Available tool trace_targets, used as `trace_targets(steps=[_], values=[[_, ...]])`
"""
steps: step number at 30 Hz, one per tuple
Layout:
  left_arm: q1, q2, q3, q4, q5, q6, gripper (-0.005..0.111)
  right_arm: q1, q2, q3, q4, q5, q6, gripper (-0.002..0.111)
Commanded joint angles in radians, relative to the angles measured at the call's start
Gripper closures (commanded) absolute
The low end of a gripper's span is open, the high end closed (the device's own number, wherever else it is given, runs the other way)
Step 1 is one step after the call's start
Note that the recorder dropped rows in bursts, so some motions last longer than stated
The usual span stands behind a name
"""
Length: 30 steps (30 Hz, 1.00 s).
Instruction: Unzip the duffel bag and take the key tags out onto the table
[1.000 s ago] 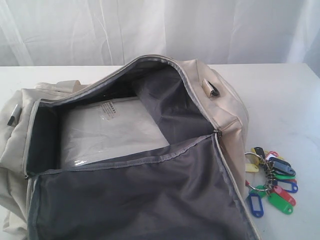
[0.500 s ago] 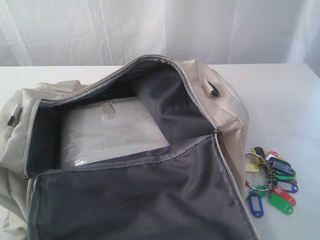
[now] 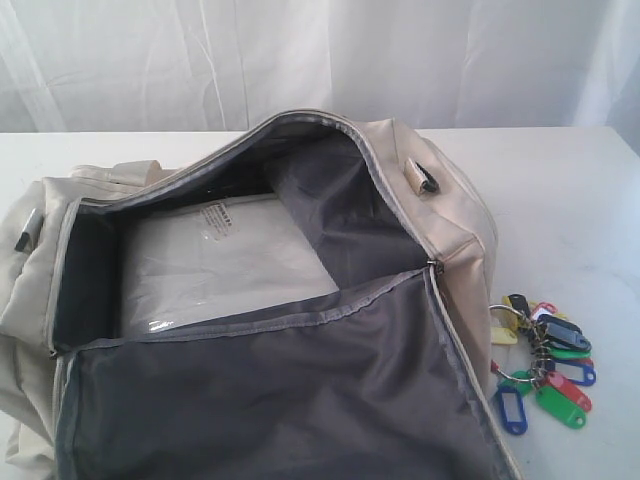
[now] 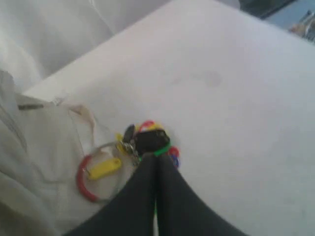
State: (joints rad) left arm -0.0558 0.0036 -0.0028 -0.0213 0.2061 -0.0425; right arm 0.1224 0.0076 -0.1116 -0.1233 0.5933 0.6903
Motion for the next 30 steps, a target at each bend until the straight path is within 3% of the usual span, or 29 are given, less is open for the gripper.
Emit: trace_targets(steps=[1, 3, 7, 11, 27, 30], values=[[0.004, -0.004, 0.003, -0.008, -0.003, -0.006, 0.107, -0.004, -0.008, 0.112, 0.041, -0.231, -0.007, 0.108], [0.004, -0.004, 0.003, -0.008, -0.003, -0.006, 0.107, -0.004, -0.008, 0.112, 0.043, -0.358, -0.007, 0.108], [0.004, -0.004, 0.003, -0.008, -0.003, -0.006, 0.107, -0.003, -0.008, 0.112, 0.05, -0.41, -0.007, 0.108], [0.004, -0.004, 0.003, -0.008, -0.003, -0.006, 0.107, -0.003, -0.008, 0.112, 0.201, -0.408, -0.007, 0.108], [0.004, -0.004, 0.003, -0.008, -0.003, -0.006, 0.107, -0.003, -0.008, 0.112, 0.201, -0.401, -0.005, 0.108], [0.004, -0.004, 0.003, -0.008, -0.003, -0.006, 0.107, -0.003, -0.008, 0.112, 0.196, -0.27, -0.047, 0.108]])
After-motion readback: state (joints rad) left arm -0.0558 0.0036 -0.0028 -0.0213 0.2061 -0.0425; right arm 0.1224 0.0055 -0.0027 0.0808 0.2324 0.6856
